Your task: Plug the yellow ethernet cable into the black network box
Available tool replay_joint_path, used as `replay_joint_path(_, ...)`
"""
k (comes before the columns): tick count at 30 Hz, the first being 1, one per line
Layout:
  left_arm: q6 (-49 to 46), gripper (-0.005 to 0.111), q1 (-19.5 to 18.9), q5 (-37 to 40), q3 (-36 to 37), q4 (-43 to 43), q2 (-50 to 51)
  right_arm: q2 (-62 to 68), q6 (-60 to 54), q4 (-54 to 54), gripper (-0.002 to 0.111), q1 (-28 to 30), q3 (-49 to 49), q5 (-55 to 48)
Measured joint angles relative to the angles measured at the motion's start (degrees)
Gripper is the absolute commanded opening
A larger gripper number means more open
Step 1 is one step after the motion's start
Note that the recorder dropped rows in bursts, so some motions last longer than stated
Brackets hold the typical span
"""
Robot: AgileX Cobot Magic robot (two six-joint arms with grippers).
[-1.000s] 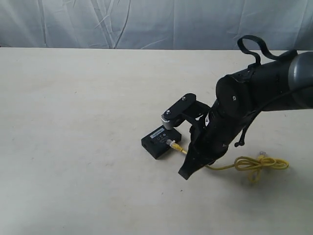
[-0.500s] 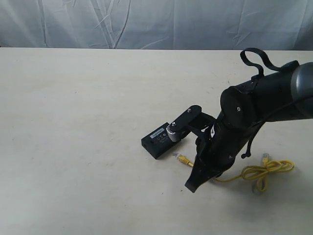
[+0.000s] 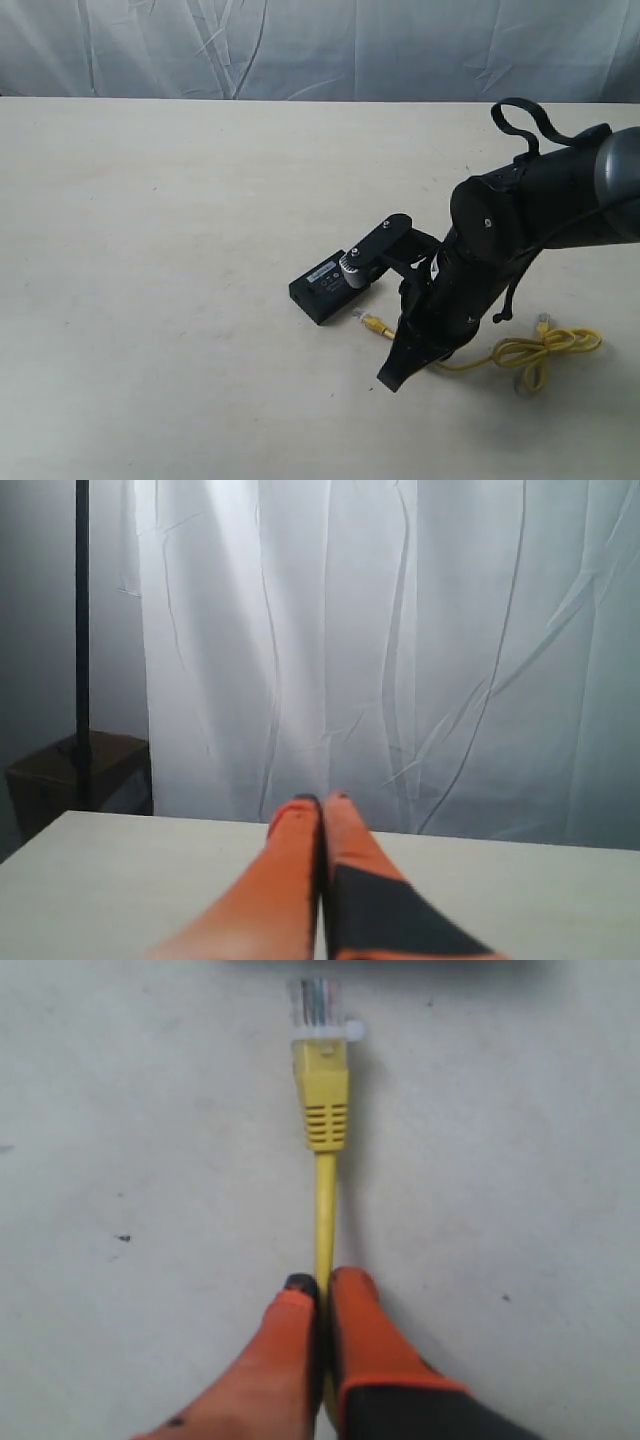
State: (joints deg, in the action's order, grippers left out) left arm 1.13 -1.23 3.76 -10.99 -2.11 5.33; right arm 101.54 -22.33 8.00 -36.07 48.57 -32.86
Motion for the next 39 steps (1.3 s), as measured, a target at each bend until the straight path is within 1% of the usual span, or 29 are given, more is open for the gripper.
replay_joint_path(2, -0.1, 0.000, 0.0, 2.3, -4.5, 2.1, 4.8, 0.0, 0.0, 0.0, 0.000, 0.0, 0.0, 0.1)
replay_joint_path(5, -1.1, 0.000, 0.0, 7.3, -12.3, 3.8, 14.7, 0.0, 0.0, 0.0, 0.000, 0.0, 0.0, 0.1)
replay_joint_path(10, -7.7, 0.000, 0.0, 19.6, -23.7, 3.3, 33.3, 0.0, 0.0, 0.1, 0.000, 0.0, 0.0, 0.1)
replay_joint_path(14, -13.1, 0.000, 0.0, 26.5, -29.2, -1.3, 47.5, 0.0, 0.0, 0.1, 0.000, 0.0, 0.0, 0.4)
replay_joint_path(19, -20.3, 0.000, 0.0, 29.4, -33.4, -9.3, 63.4, 0.0, 0.0, 0.1, 0.000, 0.0, 0.0, 1.1)
replay_joint_path(24, -29.0, 0.000, 0.6, 31.5, -37.5, -18.3, 74.2, 0.0, 2.0, 0.1, 0.000, 0.0, 0.0, 1.1)
replay_joint_path(25, -30.3, 0.000, 1.3, 31.6, -38.4, -19.1, 76.1, 0.0, 2.8, 0.1, 0.000, 0.0, 0.0, 1.1)
replay_joint_path(27, -32.2, 0.000, 4.2, 32.0, -41.2, -20.1, 81.3, 0.0, 4.1, 0.1, 0.000, 0.0, 0.0, 0.1)
replay_joint_path(28, -32.9, 0.000, 7.0, 32.0, -42.8, -20.3, 84.1, 0.0, 4.8, 0.0, 0.000, 0.0, 0.0, -0.7)
replay_joint_path(29, -33.5, 0.000, 8.6, 32.0, -43.7, -20.4, 85.7, 0.0, 5.2, -0.5, 0.000, 0.0, 0.0, -0.8)
replay_joint_path(30, -35.2, 0.000, 11.3, 32.1, -45.3, -20.6, 88.4, -0.2, 6.4, -1.4, 0.000, 0.0, 0.0, -0.9)
replay_joint_path(31, -36.3, 0.000, 12.7, 32.2, -46.0, -21.1, 89.9, -0.6, 6.9, -1.8, 0.000, 0.0, 0.0, -0.9)
replay_joint_path(32, -38.8, 0.000, 14.9, 32.3, -47.2, -22.8, 92.6, -0.9, 7.7, -2.6, 0.000, 0.0, 0.0, -1.0)
replay_joint_path(35, -44.8, 0.000, 17.9, 32.6, -49.1, -28.4, 98.3, -1.3, 8.2, -3.8, -0.001, 0.0, 0.0, -2.0)
replay_joint_path(37, -47.6, 0.000, 18.1, 32.6, -49.6, -32.1, 100.3, -1.3, 10.6, -6.9, -0.001, 0.0, 0.0, -1.5)
replay_joint_path(39, -49.1, 0.000, 18.1, 32.6, -49.6, -34.0, 101.2, -1.3, 12.8, -9.2, -0.001, 0.0, -0.1, 0.5)
